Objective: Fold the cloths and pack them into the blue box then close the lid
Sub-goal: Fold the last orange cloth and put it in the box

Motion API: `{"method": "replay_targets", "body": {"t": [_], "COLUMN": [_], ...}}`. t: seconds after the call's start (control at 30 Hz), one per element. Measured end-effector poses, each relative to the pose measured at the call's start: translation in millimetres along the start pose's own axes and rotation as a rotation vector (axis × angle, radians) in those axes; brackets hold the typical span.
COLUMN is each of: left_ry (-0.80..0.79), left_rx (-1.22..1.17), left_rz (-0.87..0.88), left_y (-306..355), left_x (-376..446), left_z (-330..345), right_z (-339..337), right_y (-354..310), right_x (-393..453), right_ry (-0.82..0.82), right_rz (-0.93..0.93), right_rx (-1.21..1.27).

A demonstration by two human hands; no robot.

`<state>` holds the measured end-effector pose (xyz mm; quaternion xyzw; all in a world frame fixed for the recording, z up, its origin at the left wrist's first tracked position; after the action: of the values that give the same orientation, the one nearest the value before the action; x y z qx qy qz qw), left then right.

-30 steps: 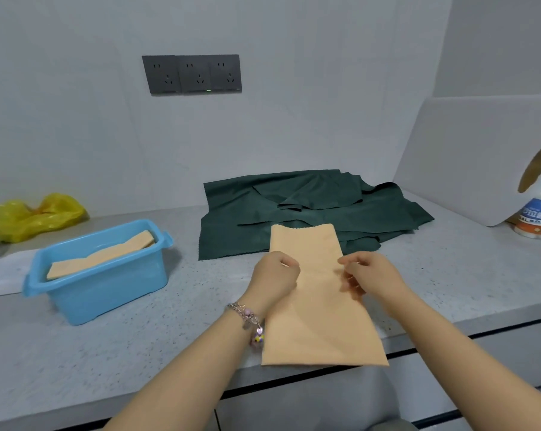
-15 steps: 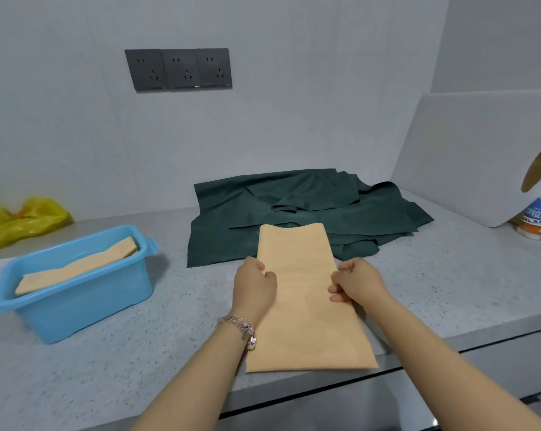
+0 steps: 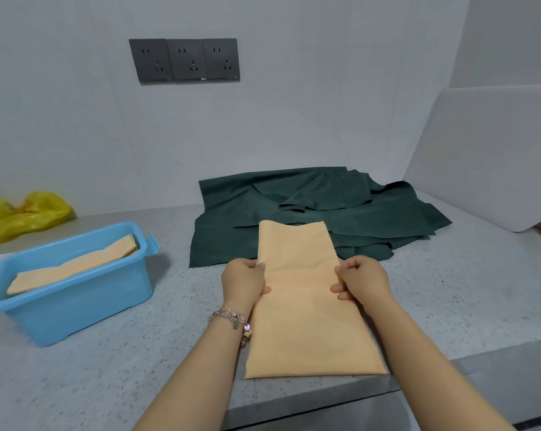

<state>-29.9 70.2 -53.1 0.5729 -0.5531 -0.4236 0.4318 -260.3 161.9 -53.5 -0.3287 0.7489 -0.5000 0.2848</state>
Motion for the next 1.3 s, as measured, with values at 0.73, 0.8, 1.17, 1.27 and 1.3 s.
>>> {"method": "replay_targets", "body": {"t": [0.73,0.8,1.17,1.27,1.3], "left_ry": [-0.100,-0.110,-0.078,-0.091,-0.084], "left_rx": [-0.440,-0.319,0.044,0.122,0.145], "left_rz": [-0.163,-0.089,0.172,0.266,0.298], "left_y": [8,8,17,20,21], "left_x": [-17,-19,-31,-35,-36], "left_z": [-6,-8,-9,-6,-5], "right_z": [-1,-1,-2,-2,-2], "right_y": [-3,-5,-7,-9,-8], "right_x": [0,-1,-16,-17,-16], "right_ry": [-0.165,-0.161,-0.225,-0.253,-0.261], "right_rz": [0.169,0.149,-0.210,-0.252,-0.266], "right_rx": [0.059,0.007,-0.080,-0.133,-0.144]}}
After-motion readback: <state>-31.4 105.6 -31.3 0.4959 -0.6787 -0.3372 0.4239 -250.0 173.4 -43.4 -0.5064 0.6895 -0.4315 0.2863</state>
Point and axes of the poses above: each hand's wrist, its own x-axis towards the middle knuckle, its own z-axis out of the palm, y = z × x, the point moved 7 cm from there along x, towards the middle knuckle, and after that the axes turned 3 degrees about -x, right-handed, at the moved point
